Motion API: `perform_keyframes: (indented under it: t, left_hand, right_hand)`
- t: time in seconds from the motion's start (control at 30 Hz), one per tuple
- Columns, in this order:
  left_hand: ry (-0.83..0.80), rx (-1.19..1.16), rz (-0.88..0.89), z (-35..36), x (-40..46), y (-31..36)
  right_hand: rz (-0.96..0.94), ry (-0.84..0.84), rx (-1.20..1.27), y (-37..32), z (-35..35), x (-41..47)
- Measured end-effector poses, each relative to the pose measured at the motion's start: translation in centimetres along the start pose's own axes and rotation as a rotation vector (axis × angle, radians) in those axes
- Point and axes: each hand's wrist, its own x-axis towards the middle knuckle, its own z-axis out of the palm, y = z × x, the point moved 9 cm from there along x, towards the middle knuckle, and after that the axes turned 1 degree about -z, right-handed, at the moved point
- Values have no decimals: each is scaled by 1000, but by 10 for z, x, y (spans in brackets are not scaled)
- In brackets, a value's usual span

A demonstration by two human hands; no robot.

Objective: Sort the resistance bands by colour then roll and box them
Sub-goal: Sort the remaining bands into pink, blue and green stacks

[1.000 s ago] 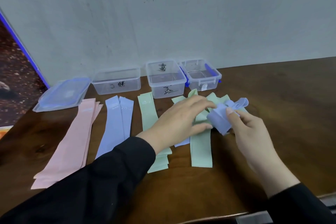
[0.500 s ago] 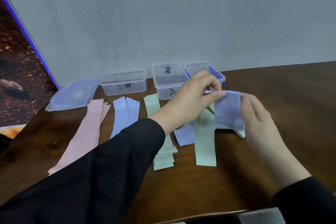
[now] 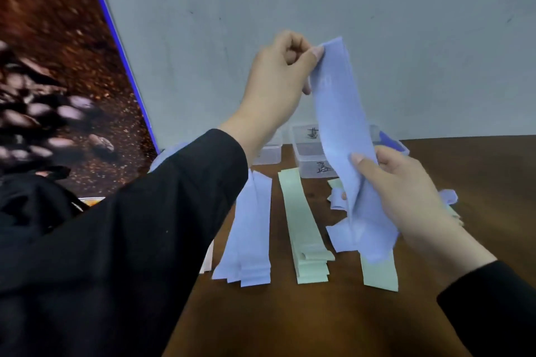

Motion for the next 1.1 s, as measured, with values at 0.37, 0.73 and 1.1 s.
perform_keyframes:
  t: [0.37, 0.73, 1.1]
  left_hand:
    - [117, 207, -176, -86, 11, -72]
    - [152, 202, -112, -119, 18, -85]
    - [27, 422, -383, -94, 7, -206]
  right_hand:
    - [284, -621, 678, -3, 157, -54]
    - [299, -443, 346, 41, 183, -47]
    - [48, -452, -472, 37, 184, -57]
